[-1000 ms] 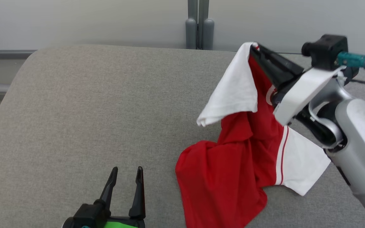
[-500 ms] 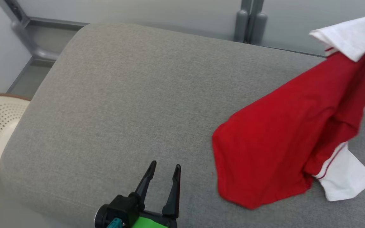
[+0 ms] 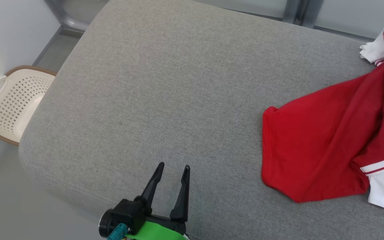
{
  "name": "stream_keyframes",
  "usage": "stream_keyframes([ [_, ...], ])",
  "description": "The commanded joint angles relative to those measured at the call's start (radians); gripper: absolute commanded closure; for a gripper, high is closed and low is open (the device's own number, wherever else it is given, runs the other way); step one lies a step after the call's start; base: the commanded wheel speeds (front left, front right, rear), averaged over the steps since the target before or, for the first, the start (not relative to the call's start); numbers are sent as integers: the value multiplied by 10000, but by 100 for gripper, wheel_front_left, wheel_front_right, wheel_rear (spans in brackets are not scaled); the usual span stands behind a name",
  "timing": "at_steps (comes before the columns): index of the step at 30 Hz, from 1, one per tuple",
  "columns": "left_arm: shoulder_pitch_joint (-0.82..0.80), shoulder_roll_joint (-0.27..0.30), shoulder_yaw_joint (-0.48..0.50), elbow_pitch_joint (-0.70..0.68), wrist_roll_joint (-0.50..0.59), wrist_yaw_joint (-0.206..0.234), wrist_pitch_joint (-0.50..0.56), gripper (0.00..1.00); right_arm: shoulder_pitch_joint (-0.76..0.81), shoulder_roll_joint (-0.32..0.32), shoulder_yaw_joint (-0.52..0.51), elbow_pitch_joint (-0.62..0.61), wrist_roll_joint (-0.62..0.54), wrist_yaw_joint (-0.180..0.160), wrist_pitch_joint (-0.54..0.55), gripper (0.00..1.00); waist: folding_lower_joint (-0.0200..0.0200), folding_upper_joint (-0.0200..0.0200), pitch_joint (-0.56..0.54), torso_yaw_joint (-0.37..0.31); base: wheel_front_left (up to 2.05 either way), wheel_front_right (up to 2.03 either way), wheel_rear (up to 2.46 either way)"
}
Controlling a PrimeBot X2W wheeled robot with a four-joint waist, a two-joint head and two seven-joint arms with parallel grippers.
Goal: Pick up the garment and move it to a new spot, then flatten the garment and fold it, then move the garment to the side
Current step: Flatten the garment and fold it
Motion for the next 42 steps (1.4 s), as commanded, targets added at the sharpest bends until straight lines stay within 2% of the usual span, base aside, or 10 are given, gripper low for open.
stream_keyframes([
  [1,-201,19,199,16,147,70,-26,0,147,89,380,-90,313,-12,-317,0,0,0,-50,-723,0,0,0],
  [8,202,21,1293,214,588,-2,-24,0,1981,20,2578,-1235,1892,-12,-1717,0,0,0,-879,-2241,0,0,0],
  [12,610,28,1957,171,891,-93,-24,0,3873,-232,3019,-2177,2532,-12,-2104,0,0,0,-1363,-3089,0,0,0],
  [17,892,27,2326,76,1100,-272,-24,0,5777,-290,3184,-2778,3192,-12,-1584,0,0,0,-1340,-3889,0,0,0],
  [21,797,28,2314,119,1212,-353,-24,0,6634,-267,3249,-2787,3645,-12,-762,0,0,0,-1152,-4107,0,0,0],
  [26,579,28,2174,135,1139,-361,-26,0,6907,-174,3639,-2767,4098,-12,33,0,0,0,-861,-4102,0,0,0],
  [38,276,27,2067,264,977,-276,-26,0,6358,47,4583,-2353,4912,-12,554,0,0,0,-548,-3748,0,0,0],
  [39,252,27,2060,267,969,-264,-24,0,6310,25,4715,-2268,4973,-12,643,47,0,0,-541,-3741,0,0,0],
  [40,236,27,2050,279,939,-248,-24,0,6264,20,4835,-2177,5098,-10,699,100,0,0,-546,-3735,0,0,0],
  [42,260,27,2029,301,898,-233,-26,0,6253,-20,4911,-2017,5226,-12,733,100,0,0,-601,-3736,0,0,0],
])
